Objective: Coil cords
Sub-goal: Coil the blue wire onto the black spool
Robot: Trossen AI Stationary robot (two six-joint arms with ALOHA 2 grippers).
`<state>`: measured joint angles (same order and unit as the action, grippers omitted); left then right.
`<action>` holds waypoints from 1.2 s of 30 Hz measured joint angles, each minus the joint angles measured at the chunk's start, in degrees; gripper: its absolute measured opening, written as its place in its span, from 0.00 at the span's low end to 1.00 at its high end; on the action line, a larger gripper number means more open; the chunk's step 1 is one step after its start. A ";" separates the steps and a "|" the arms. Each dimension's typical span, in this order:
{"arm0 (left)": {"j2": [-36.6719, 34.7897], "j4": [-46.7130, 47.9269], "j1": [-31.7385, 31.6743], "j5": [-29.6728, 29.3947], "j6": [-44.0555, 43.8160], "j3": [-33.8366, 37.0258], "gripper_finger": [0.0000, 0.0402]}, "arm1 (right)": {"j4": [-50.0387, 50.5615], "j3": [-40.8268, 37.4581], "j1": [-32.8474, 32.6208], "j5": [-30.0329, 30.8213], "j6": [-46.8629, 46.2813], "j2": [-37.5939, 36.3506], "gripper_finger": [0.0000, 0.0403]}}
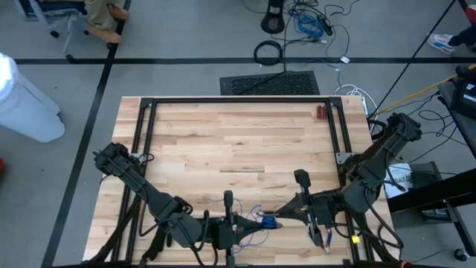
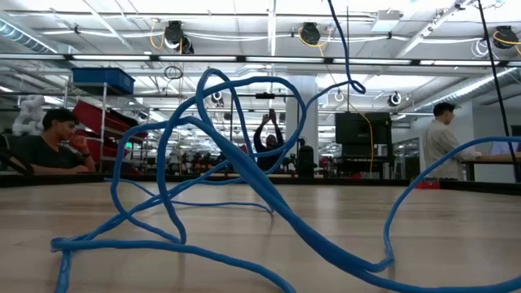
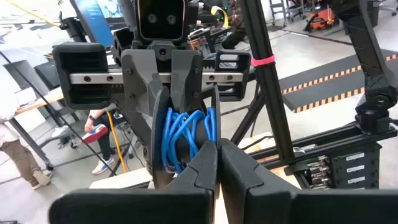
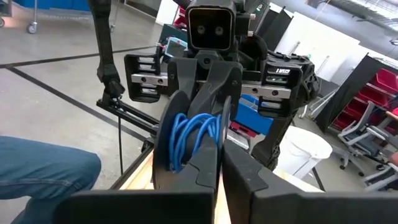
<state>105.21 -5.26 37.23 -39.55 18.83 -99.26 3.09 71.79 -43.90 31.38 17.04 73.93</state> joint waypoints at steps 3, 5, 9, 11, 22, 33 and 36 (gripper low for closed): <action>0.00 -0.14 -0.02 0.01 -0.13 0.00 0.03 | 0.00 0.00 0.00 0.31 0.00 0.00 0.01; 0.00 -0.33 -0.02 0.02 -0.39 0.00 0.03 | 0.00 0.00 -0.01 0.54 0.00 0.00 0.00; 0.00 -0.71 -0.07 -0.01 -0.46 0.00 0.08 | 0.10 0.00 -0.04 2.83 0.11 0.00 0.00; 0.00 -0.90 -0.09 0.00 -0.52 0.00 0.11 | 0.15 0.00 -0.02 3.06 0.16 0.00 0.00; -0.02 -3.43 0.62 -2.84 0.01 0.00 0.19 | 0.23 -0.04 -0.48 9.66 0.17 -0.04 0.00; 0.22 -1.65 3.32 -11.76 -3.78 -0.04 0.19 | -0.29 -0.04 -5.20 19.94 -1.93 -3.65 0.00; 1.84 2.10 3.41 -11.79 -9.41 -0.04 0.19 | -0.73 -0.04 -7.57 23.32 -0.25 -4.43 0.00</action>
<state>107.05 -3.16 40.64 -51.34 9.42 -99.31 2.37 71.75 -51.47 54.70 16.79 69.51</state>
